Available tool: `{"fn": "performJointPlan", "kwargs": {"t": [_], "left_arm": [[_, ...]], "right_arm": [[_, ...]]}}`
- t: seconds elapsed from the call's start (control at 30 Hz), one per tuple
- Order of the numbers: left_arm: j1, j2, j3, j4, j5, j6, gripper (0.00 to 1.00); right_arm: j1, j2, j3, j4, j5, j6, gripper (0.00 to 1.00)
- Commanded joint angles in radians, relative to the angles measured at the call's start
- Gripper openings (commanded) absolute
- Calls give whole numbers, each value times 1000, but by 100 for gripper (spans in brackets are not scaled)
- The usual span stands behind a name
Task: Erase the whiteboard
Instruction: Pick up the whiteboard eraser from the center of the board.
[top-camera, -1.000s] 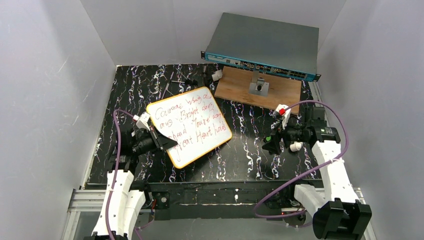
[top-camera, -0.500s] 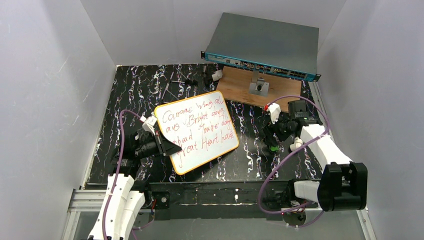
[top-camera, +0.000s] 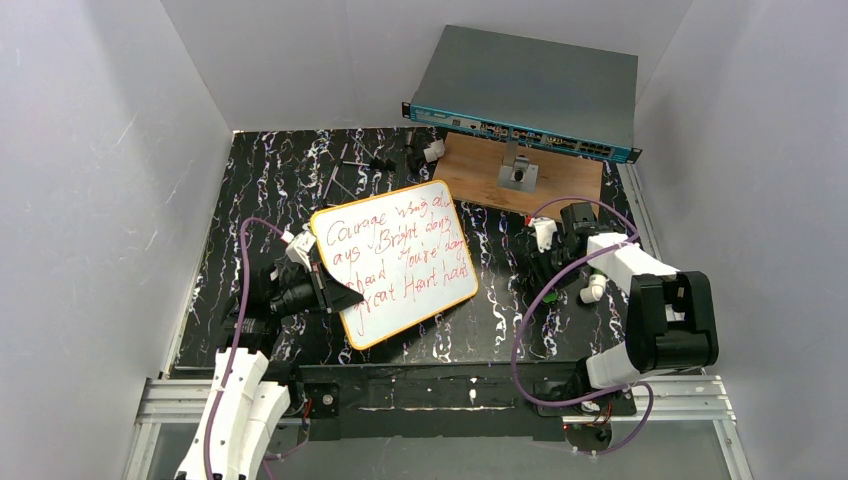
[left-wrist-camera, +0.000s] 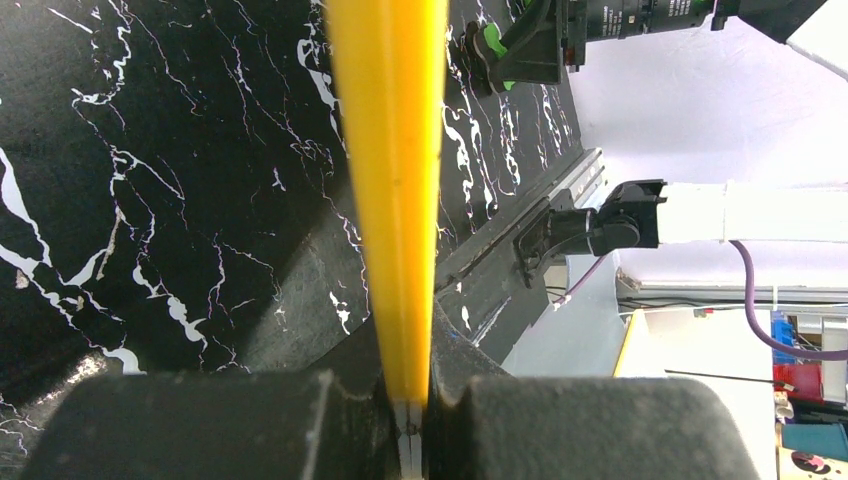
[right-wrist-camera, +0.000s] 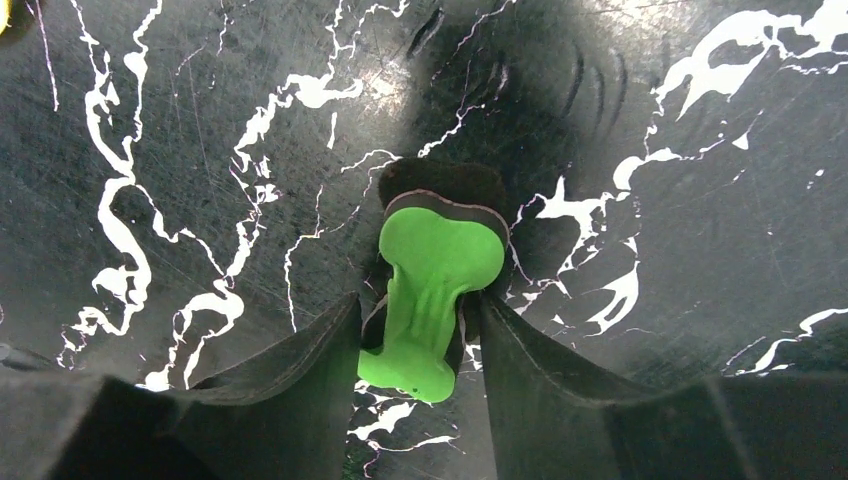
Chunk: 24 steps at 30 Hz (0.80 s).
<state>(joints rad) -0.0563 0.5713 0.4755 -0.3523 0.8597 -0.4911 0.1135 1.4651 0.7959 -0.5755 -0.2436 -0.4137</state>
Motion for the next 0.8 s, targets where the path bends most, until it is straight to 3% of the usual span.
{"fn": "performJointPlan", "kwargs": {"t": [0.0, 0.3, 0.4, 0.57, 0.77], "left_arm": [[-7, -24, 47, 71, 52, 35, 0], [-8, -42, 41, 92, 70, 29, 0], [-12, -44, 40, 98, 77, 26, 0], [-34, -52, 33, 116, 85, 13, 0], [-104, -65, 22, 131, 52, -5, 0]], "right_arm": [[5, 31, 47, -12, 2, 32, 48], [8, 72, 66, 18, 27, 46, 21], [8, 86, 77, 14, 24, 37, 2], [8, 45, 115, -63, -95, -46, 1], [8, -123, 99, -140, -330, -189, 1]]}}
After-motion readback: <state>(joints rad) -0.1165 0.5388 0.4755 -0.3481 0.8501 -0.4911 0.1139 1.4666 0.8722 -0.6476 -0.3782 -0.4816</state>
